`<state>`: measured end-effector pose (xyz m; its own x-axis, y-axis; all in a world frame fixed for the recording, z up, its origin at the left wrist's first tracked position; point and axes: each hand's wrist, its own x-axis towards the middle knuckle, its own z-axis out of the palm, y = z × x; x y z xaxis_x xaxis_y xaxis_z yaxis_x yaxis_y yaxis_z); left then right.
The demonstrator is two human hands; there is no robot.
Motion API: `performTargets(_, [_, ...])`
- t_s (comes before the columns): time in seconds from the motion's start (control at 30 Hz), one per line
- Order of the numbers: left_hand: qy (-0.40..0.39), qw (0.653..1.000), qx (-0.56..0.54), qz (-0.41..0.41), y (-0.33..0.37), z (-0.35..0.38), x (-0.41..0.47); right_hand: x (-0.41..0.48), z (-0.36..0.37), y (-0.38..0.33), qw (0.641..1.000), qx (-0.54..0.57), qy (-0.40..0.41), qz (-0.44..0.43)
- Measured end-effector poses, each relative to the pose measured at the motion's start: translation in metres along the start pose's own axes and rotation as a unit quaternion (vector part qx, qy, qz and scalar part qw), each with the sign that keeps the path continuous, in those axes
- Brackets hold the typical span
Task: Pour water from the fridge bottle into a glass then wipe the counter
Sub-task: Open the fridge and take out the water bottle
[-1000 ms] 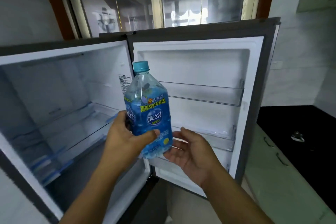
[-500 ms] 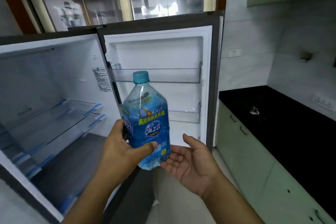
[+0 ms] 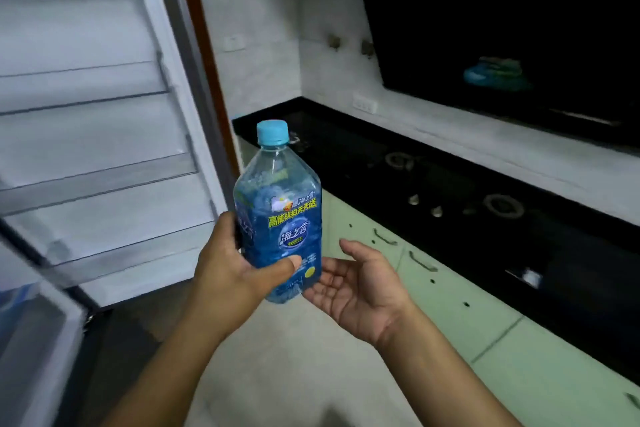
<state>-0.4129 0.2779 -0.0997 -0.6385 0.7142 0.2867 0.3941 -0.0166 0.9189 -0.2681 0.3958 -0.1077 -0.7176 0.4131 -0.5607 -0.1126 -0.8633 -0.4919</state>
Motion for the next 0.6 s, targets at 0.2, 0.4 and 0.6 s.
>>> performTargets(0.2, [-0.13, 0.991, -0.035, 0.025, 0.02, 0.114, -0.012, -0.064, -0.098, -0.034, 0.99, 0.104, 0.059, -0.071])
performTargets(0.4, [-0.238, 0.969, -0.06, 0.038, 0.049, 0.268, -0.032, -0.135, -0.227, -0.083, 0.966, 0.191, 0.111, -0.136])
performTargets(0.6, [-0.297, 0.95, -0.087, 0.033, 0.072, 0.424, -0.066, -0.196, -0.358, -0.144, 0.948, 0.213, 0.166, -0.169])
